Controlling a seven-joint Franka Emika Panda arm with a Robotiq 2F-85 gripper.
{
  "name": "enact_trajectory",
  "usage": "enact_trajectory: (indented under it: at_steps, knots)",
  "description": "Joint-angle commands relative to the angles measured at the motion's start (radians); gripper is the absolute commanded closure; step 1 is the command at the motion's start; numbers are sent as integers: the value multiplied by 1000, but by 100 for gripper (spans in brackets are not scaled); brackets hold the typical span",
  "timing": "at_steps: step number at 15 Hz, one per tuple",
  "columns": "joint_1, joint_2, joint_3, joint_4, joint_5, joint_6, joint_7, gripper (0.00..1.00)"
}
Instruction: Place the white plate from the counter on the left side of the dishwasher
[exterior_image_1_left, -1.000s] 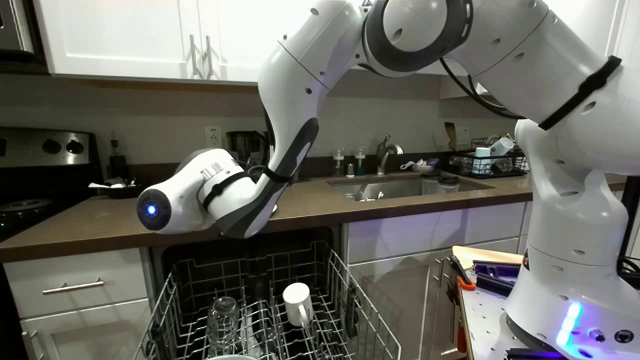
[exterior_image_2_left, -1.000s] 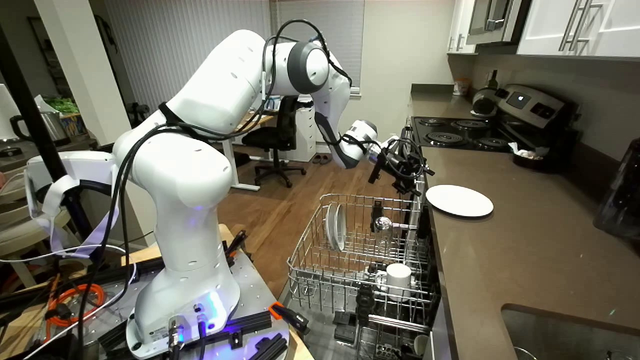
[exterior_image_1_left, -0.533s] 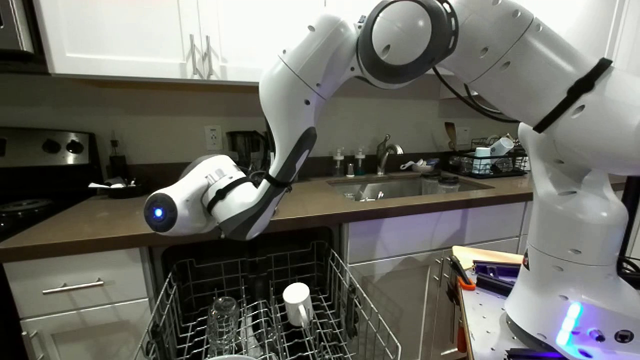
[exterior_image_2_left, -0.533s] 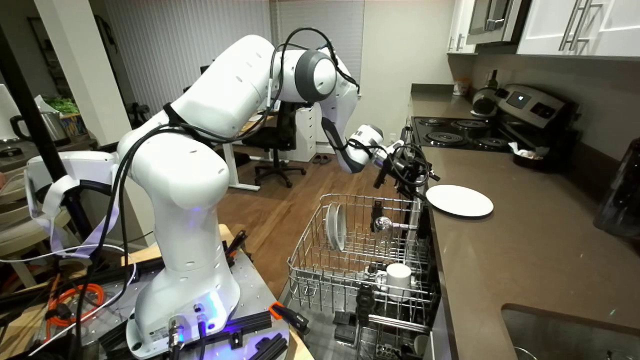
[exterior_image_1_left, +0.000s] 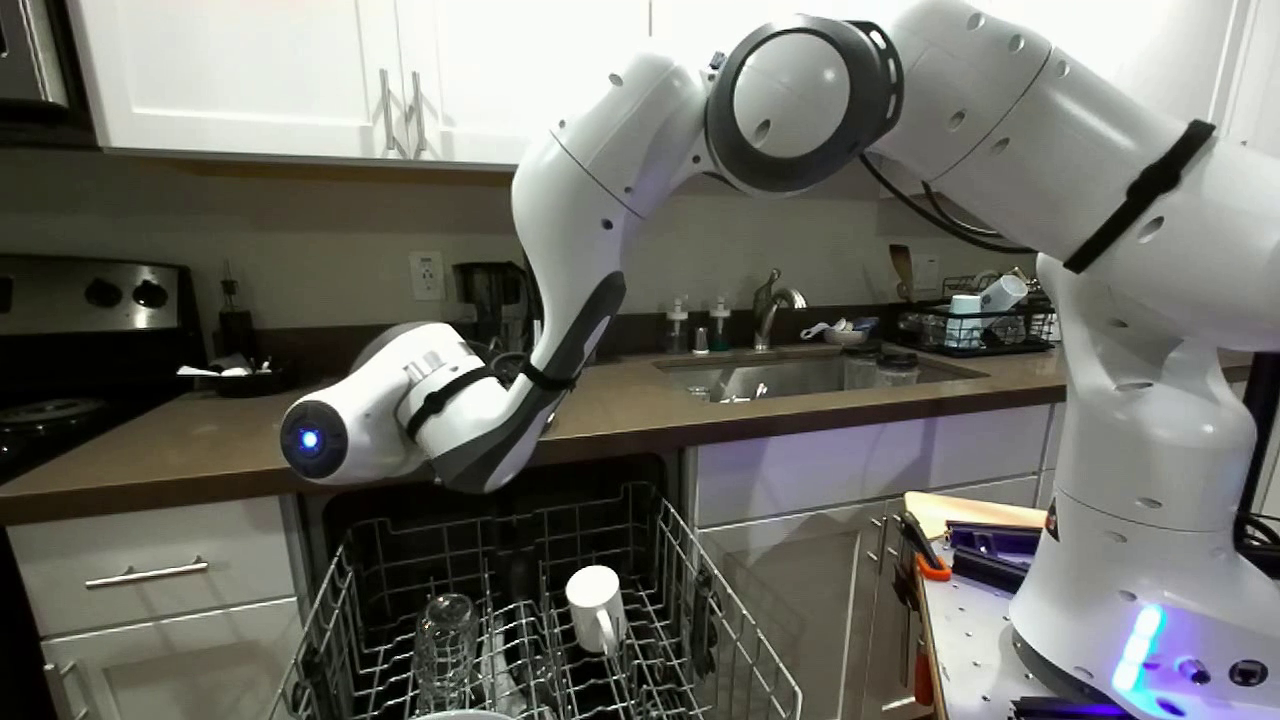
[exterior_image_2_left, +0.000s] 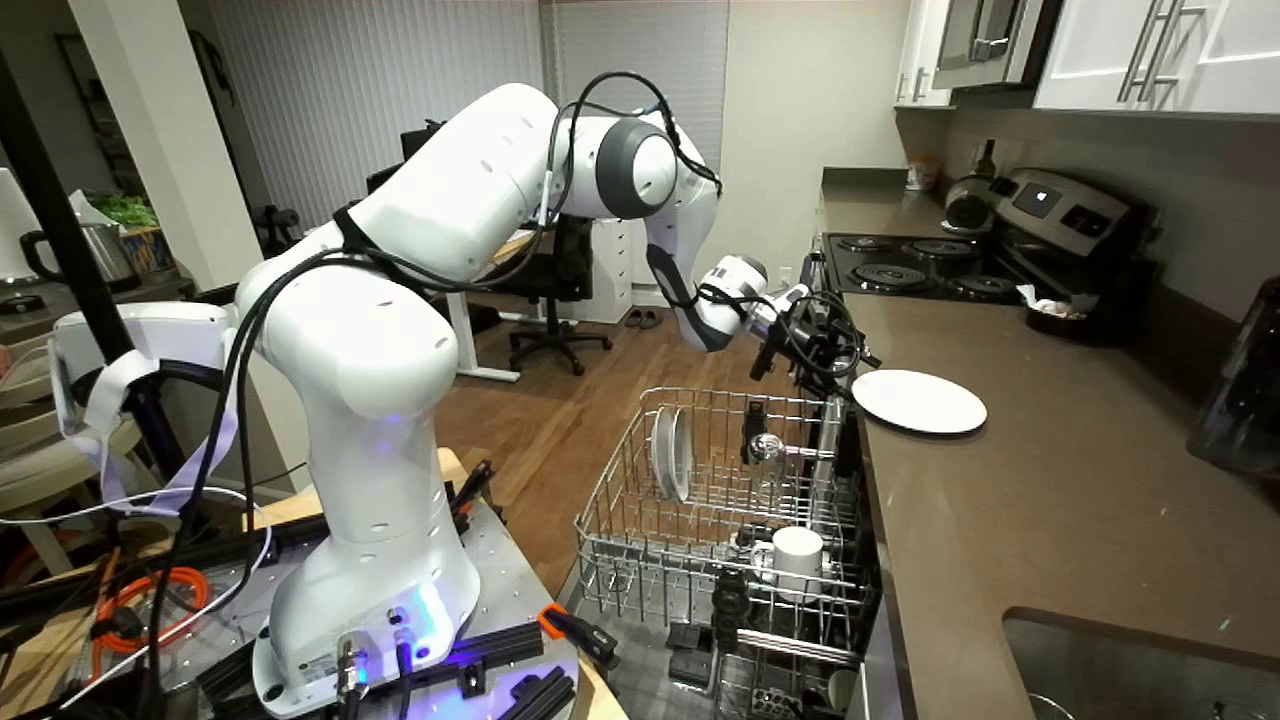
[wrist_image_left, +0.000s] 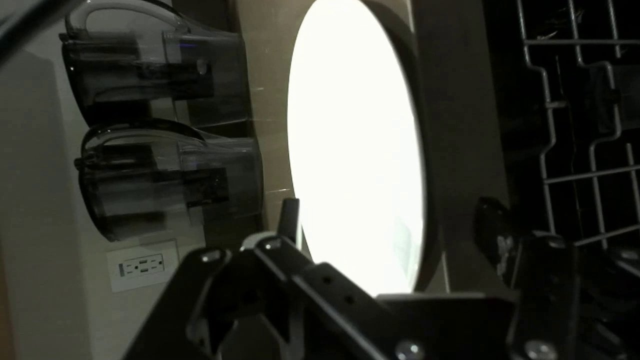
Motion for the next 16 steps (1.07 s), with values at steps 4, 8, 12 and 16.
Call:
enact_trajectory:
  at_steps: [4, 8, 12, 16]
  knots:
    - [-23, 45, 10, 62, -67, 24, -44, 13]
    - [-21, 51, 16, 61, -61, 20, -55, 40]
    - [-20, 51, 20, 56, -60, 18, -68, 41]
    - [-20, 44, 22, 49, -58, 18, -81, 52]
